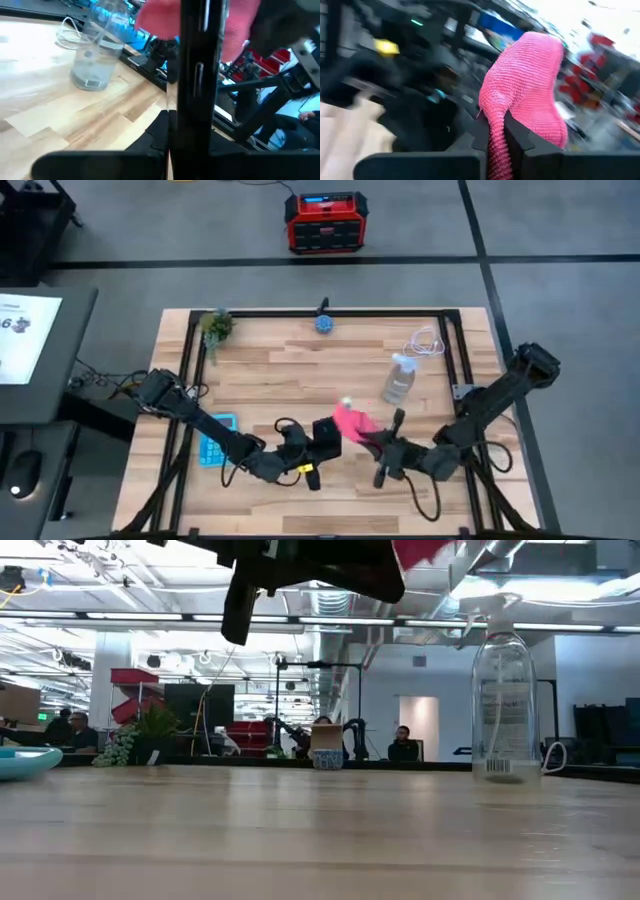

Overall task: Apply microfiber cloth
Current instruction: Wipe the black cellphone with the pink microfiber cloth

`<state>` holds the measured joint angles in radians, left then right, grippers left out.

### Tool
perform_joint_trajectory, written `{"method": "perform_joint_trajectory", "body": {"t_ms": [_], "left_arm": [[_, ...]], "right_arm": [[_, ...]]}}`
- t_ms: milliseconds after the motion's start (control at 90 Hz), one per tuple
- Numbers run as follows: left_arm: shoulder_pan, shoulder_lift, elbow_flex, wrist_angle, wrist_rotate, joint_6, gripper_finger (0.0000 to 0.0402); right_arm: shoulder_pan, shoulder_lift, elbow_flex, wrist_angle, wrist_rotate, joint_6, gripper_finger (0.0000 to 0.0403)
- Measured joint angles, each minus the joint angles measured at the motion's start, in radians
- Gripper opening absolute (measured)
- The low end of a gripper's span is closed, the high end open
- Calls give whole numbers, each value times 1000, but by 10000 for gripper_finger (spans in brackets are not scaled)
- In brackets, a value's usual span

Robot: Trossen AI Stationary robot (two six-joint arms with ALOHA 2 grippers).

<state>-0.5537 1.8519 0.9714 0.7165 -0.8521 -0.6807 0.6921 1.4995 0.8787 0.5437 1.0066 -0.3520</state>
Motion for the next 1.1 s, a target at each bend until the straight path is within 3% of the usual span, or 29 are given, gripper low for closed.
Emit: {"method": "perform_joint_trajectory", "body": {"t_ms": [78, 300, 467, 656, 756, 889, 989, 1100], "left_arm": [[4, 0, 0, 1, 16, -1, 11], [8, 0, -1, -4, 21, -16, 11], [6, 0, -3, -14, 37, -13, 11], [-4, 2, -4, -20, 45, -8, 11], [-6, 2, -1, -3, 40, -2, 11], [-12, -2, 1, 1, 48, 2, 11], [-14, -2, 1, -9, 64, 14, 11], [-17, 0, 0, -18, 74, 26, 11]], "right_arm": [[-33, 40, 3, 29, -85, -36, 9], [-96, 178, 71, 20, -158, -152, 9], [-108, 256, 185, -143, -262, -161, 9], [-108, 268, 294, -393, -233, -112, 9], [-108, 238, 292, -424, -114, -111, 9], [-106, 190, 293, -412, -64, -108, 9], [-103, 186, 293, -421, -85, -90, 9], [-107, 199, 294, -458, -225, 4, 9]]}}
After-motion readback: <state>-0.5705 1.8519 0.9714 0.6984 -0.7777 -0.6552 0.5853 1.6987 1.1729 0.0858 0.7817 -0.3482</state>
